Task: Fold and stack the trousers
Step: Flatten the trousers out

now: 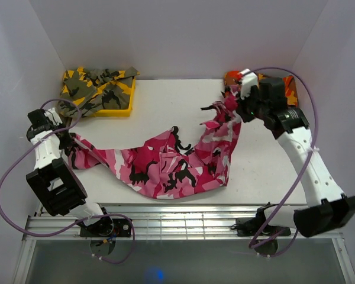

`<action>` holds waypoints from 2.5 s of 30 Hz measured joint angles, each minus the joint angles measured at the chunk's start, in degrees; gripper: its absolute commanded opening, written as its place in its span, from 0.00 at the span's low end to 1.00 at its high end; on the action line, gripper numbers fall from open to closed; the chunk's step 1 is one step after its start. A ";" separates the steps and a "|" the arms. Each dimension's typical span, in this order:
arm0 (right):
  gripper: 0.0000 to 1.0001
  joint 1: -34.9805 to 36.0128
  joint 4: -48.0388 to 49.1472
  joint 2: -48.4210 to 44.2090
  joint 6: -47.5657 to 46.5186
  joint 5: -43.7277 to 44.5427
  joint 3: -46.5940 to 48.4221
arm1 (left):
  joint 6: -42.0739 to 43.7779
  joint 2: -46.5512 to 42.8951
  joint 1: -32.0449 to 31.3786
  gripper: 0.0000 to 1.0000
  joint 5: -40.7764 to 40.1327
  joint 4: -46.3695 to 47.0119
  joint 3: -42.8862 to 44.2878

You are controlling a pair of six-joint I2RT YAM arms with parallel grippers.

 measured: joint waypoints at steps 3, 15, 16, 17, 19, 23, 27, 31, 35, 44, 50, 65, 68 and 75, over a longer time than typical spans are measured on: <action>0.08 -8.11 -0.07 -9.18 -0.81 0.48 -11.15 | 0.13 0.00 0.00 0.00 -0.63 0.68 0.02; 0.08 -28.72 -4.28 -22.01 -6.16 3.23 -31.98 | 0.94 -0.57 2.71 0.00 -2.19 3.39 0.04; 0.08 -29.79 -4.79 -20.92 -6.56 3.06 -32.02 | 1.29 -0.55 3.13 0.00 -2.01 3.30 0.15; 0.08 -30.71 -5.03 -19.74 -7.21 2.95 -32.04 | 1.75 -0.48 3.52 0.00 -1.66 3.23 0.39; 0.08 -32.17 -5.16 -18.03 -8.94 2.56 -32.65 | 3.43 -0.04 4.24 0.00 -0.28 2.82 1.27; 0.08 -34.91 -6.45 -17.77 -14.34 1.51 -35.80 | 10.03 1.20 4.83 0.00 3.06 1.49 2.60; 0.18 -38.18 -8.94 -18.49 -20.61 1.36 -39.34 | 17.94 1.95 4.83 0.27 4.76 -0.81 2.58; 0.82 -39.95 -13.73 -17.49 -25.35 1.03 -39.26 | 25.20 2.38 4.92 0.79 5.57 -3.30 2.56; 0.96 -43.80 -21.09 -12.90 -30.67 -3.52 -30.38 | 30.82 2.27 5.27 0.98 8.11 -7.74 4.46; 0.88 -44.37 -27.74 8.28 -39.23 -17.31 -3.48 | 41.77 8.74 3.56 0.98 21.18 -20.72 24.41; 0.81 -41.51 -31.39 25.20 -42.36 -20.50 0.35 | 47.78 17.14 0.22 0.94 22.14 -25.51 21.09; 0.81 -33.00 -20.76 35.93 -39.95 -14.82 -4.09 | 62.03 23.78 -2.49 0.85 21.88 -25.00 15.96; 0.80 -33.05 -18.97 36.15 -40.24 -12.79 -6.73 | 63.73 23.69 -3.93 0.86 21.90 -23.34 12.96; 0.78 -33.16 -22.47 37.79 -42.51 -13.75 0.50 | 69.05 21.57 -5.35 0.85 22.29 -21.53 7.52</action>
